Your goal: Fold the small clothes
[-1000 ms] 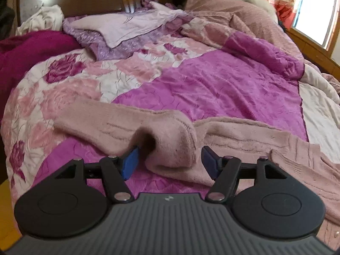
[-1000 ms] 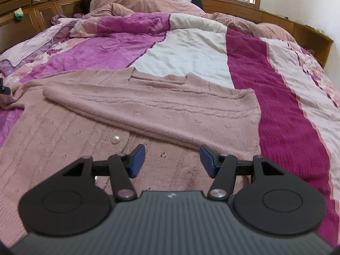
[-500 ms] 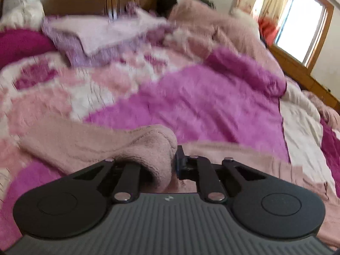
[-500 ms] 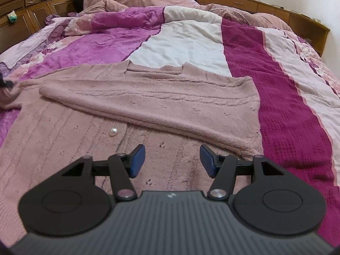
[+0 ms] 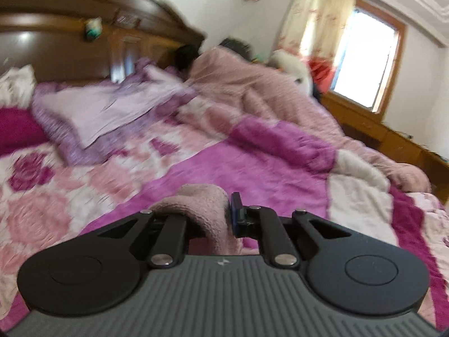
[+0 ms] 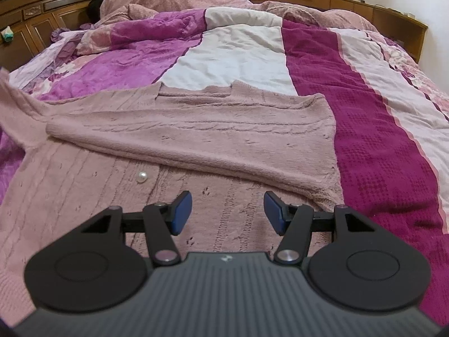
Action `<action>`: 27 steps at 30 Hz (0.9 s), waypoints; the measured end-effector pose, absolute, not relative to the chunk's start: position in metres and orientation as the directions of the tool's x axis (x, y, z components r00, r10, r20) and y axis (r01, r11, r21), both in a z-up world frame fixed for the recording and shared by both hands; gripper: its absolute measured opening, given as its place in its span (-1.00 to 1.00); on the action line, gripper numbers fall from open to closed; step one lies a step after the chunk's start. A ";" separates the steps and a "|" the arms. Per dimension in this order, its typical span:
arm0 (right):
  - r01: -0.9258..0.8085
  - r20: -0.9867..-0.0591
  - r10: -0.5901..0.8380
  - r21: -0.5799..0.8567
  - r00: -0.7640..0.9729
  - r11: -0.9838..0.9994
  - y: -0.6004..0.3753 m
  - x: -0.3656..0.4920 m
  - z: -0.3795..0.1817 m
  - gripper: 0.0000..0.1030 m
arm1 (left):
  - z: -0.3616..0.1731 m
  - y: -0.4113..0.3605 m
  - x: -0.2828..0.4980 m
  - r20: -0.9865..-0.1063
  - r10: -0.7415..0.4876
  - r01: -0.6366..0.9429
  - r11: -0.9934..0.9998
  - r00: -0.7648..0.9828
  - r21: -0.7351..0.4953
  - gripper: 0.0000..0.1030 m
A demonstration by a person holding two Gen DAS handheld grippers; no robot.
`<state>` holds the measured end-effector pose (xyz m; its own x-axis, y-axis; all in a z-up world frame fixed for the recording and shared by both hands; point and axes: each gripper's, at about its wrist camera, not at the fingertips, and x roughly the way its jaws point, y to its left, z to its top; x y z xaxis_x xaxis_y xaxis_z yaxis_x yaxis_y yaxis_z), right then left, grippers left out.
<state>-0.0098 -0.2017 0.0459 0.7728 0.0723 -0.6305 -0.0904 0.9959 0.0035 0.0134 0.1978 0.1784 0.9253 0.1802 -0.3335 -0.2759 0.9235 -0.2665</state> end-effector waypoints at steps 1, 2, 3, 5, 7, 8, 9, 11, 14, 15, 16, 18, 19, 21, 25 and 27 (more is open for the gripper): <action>-0.088 -0.630 0.072 0.005 0.773 0.996 -0.202 -0.010 0.046 0.14 | 0.184 0.186 0.013 -0.314 0.166 -0.251 0.935 0.935 -0.252 -0.77; -0.086 -0.630 0.072 0.008 0.774 0.996 -0.203 -0.010 0.046 0.14 | 0.189 0.176 0.014 -0.297 0.152 -0.227 0.945 0.943 -0.237 -0.77; -0.083 -0.628 0.072 0.011 0.775 0.996 -0.204 -0.010 0.046 0.14 | 0.194 0.164 0.013 -0.281 0.136 -0.202 0.954 0.950 -0.222 -0.77; -0.078 -0.625 0.071 0.017 0.778 0.997 -0.206 -0.010 0.047 0.14 | 0.202 0.138 0.014 -0.254 0.095 -0.146 0.970 0.963 -0.193 -0.77; -0.069 -0.620 0.068 0.023 0.782 0.997 -0.208 -0.010 0.049 0.14 | 0.207 0.109 0.016 -0.242 0.047 -0.089 0.982 0.969 -0.166 -0.77; -0.065 -0.617 0.068 0.026 0.784 0.998 -0.210 -0.011 0.049 0.14 | 0.208 0.097 0.017 -0.240 0.025 -0.064 0.986 0.970 -0.155 -0.77; -0.062 -0.614 0.067 0.030 0.786 0.998 -0.211 -0.011 0.050 0.14 | 0.208 0.083 0.020 -0.243 0.004 -0.041 0.988 0.970 -0.147 -0.77; -0.053 -0.608 0.066 0.039 0.791 0.998 -0.214 -0.011 0.051 0.14 | 0.203 0.060 0.027 -0.261 -0.036 -0.001 0.990 0.965 -0.143 -0.77; -0.038 -0.603 0.061 0.051 0.795 0.998 -0.220 -0.012 0.052 0.14 | 0.187 0.026 0.040 -0.301 -0.093 0.047 0.987 0.949 -0.156 -0.77; -0.034 -0.602 0.060 0.055 0.796 0.998 -0.222 -0.013 0.052 0.14 | 0.179 0.015 0.045 -0.315 -0.103 0.058 0.987 0.943 -0.149 -0.77; -0.030 -0.601 0.059 0.058 0.797 0.998 -0.223 -0.013 0.052 0.14 | 0.170 0.003 0.052 -0.333 -0.109 0.067 0.989 0.937 -0.135 -0.77; -0.023 -0.599 0.054 0.059 0.799 0.998 -0.226 -0.014 0.052 0.14 | 0.153 -0.019 0.060 -0.370 -0.128 0.092 0.989 0.920 -0.112 -0.77; -0.019 -0.598 0.051 0.058 0.800 0.998 -0.228 -0.015 0.052 0.14 | 0.142 -0.025 0.065 -0.393 -0.141 0.108 0.989 0.909 -0.106 -0.77; -0.011 -0.598 0.045 0.061 0.800 0.998 -0.231 -0.016 0.051 0.14 | 0.125 -0.042 0.069 -0.443 -0.169 0.138 0.985 0.880 -0.100 -0.77; 0.002 -0.605 0.048 0.082 0.795 0.997 -0.237 -0.014 0.047 0.14 | 0.087 -0.070 0.082 -0.556 -0.223 0.206 0.974 0.801 -0.095 -0.76; 0.008 -0.611 0.049 0.091 0.790 0.996 -0.240 -0.014 0.045 0.14 | 0.068 -0.076 0.090 -0.601 -0.234 0.220 0.971 0.765 -0.097 -0.76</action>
